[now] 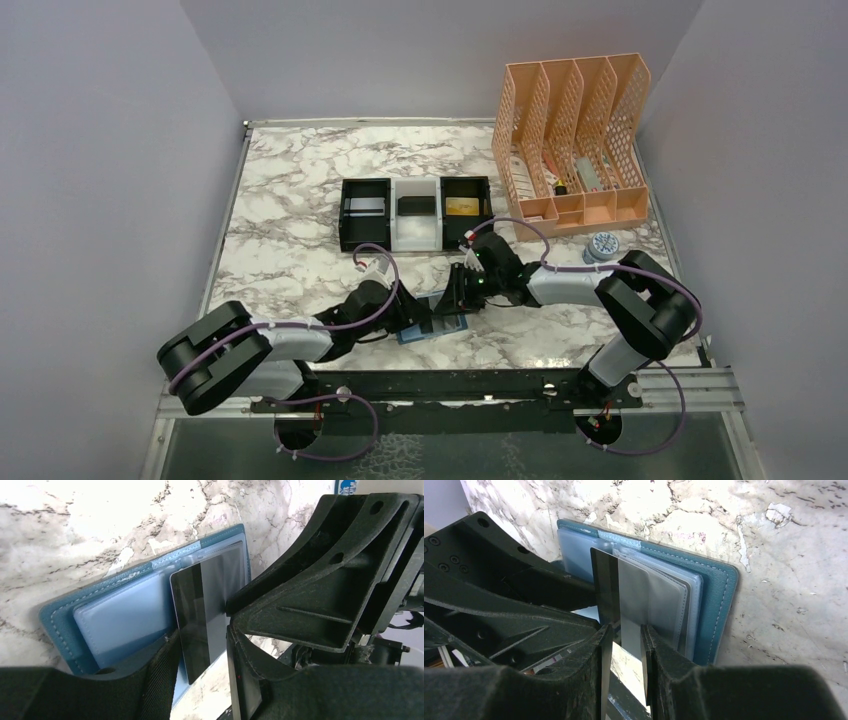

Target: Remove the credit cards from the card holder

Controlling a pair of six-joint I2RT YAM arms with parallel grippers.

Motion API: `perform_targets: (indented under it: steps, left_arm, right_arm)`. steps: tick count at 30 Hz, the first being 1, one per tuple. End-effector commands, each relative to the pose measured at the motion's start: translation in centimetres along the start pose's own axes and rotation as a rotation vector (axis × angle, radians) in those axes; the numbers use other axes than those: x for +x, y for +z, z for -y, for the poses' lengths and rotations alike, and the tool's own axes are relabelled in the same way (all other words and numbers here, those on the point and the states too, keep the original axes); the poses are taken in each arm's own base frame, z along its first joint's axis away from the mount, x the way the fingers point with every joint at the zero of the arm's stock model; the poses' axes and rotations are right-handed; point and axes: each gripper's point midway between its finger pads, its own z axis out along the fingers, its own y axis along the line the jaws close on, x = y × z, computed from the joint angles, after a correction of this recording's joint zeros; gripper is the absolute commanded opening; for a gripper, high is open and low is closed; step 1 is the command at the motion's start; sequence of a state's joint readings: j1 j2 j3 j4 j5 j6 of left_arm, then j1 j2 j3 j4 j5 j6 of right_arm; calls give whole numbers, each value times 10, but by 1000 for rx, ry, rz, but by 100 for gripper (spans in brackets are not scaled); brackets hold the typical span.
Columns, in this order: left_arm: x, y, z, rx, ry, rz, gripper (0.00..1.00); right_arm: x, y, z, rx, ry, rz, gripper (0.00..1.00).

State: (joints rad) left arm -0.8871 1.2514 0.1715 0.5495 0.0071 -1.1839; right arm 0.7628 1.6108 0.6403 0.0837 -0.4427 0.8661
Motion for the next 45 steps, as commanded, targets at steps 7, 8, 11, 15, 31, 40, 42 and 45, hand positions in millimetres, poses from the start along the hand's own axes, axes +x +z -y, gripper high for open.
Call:
perform_targets:
  steps: [7, 8, 11, 15, 31, 40, 42, 45]
  left_arm:
    - [22, -1, -12, 24, 9, -113, 28]
    - [22, -1, -13, 23, 6, -109, 25]
    - [19, -3, -17, 13, -17, -84, 15]
    - [17, -8, -21, 6, -40, -58, 5]
    - [7, -14, -25, -50, -13, -21, 0]
    - [-7, -24, -40, -182, 62, 23, 0]
    - [-11, -27, -39, -190, 77, 32, 0]
    - [-14, -30, -35, -183, 83, 44, 0]
  right_arm:
    - [19, 8, 49, 151, 46, -20, 29]
    - [19, 8, 49, 152, 47, -18, 29]
    - [18, 7, 49, 160, 47, -11, 29]
    - [14, 5, 49, 171, 38, 3, 29]
    - [-7, -5, 29, 170, -17, 49, 29]
    - [-22, -25, -25, -67, -160, 138, 31]
    - [-20, -30, -45, -160, -199, 119, 31]
    - [-17, -33, -70, -282, -247, 91, 31]
